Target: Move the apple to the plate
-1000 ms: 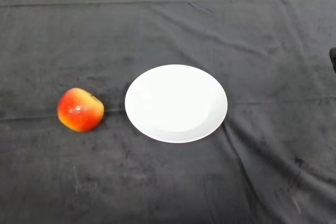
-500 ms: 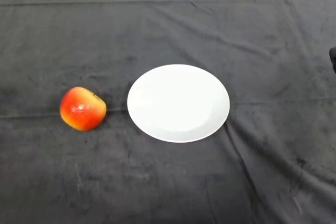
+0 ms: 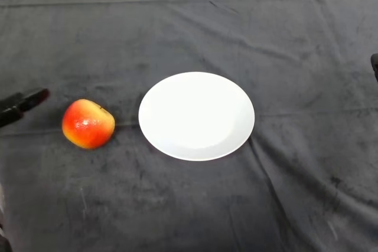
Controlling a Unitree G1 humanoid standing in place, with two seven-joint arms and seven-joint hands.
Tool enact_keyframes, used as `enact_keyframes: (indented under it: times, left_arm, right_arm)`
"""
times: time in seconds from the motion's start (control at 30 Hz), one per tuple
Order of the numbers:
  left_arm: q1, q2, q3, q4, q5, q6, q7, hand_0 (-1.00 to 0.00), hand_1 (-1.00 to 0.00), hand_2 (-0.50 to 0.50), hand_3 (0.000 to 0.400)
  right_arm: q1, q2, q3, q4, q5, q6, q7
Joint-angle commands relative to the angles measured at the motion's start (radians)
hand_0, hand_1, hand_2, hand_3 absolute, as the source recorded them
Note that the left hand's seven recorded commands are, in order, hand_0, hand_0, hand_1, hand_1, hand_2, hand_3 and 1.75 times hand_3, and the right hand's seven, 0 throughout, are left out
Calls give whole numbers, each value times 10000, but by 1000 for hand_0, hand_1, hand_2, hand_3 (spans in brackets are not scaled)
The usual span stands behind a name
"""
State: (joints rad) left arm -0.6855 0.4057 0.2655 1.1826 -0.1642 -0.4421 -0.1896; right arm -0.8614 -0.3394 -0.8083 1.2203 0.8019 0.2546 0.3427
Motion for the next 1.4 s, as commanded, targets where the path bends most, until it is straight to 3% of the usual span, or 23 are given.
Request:
enact_keyframes:
  times: [0.03,0.37,0.73,0.77,0.8,0.83,1.07,1.4]
  left_arm:
    - [-172,-24,-281,-47,292,189,-232,0,0,0,0]
    - [-132,-173,-1195,95,1054,490,-916,0,0,0,0]
    - [-202,-365,-1857,280,1714,654,-780,0,0,0,0]
    - [-212,-362,-1890,291,1752,666,-761,-714,-314,-200,285]
    - [-229,-346,-1930,306,1801,682,-730,-1000,-737,-131,400]
    - [-252,-318,-1953,319,1837,705,-702,-1000,-1000,0,400]
    - [-422,-181,-2106,376,2155,844,-13,-1000,-1000,0,400]
    - [-990,-699,-2533,58,2790,831,1742,-1000,-1000,0,400]
  right_arm:
    - [-174,-236,-104,-68,109,-23,-14]
    - [-171,-233,-102,-76,109,-23,-16]
    - [-169,-231,-100,-81,109,-21,-19]
    - [-169,-231,-100,-81,109,-21,-19]
    - [-169,-231,-100,-81,109,-21,-19]
    - [-169,-231,-100,-82,109,-21,-19]
    - [-169,-231,-100,-82,109,-21,-19]
    - [-168,-230,-100,-84,110,-20,-20]
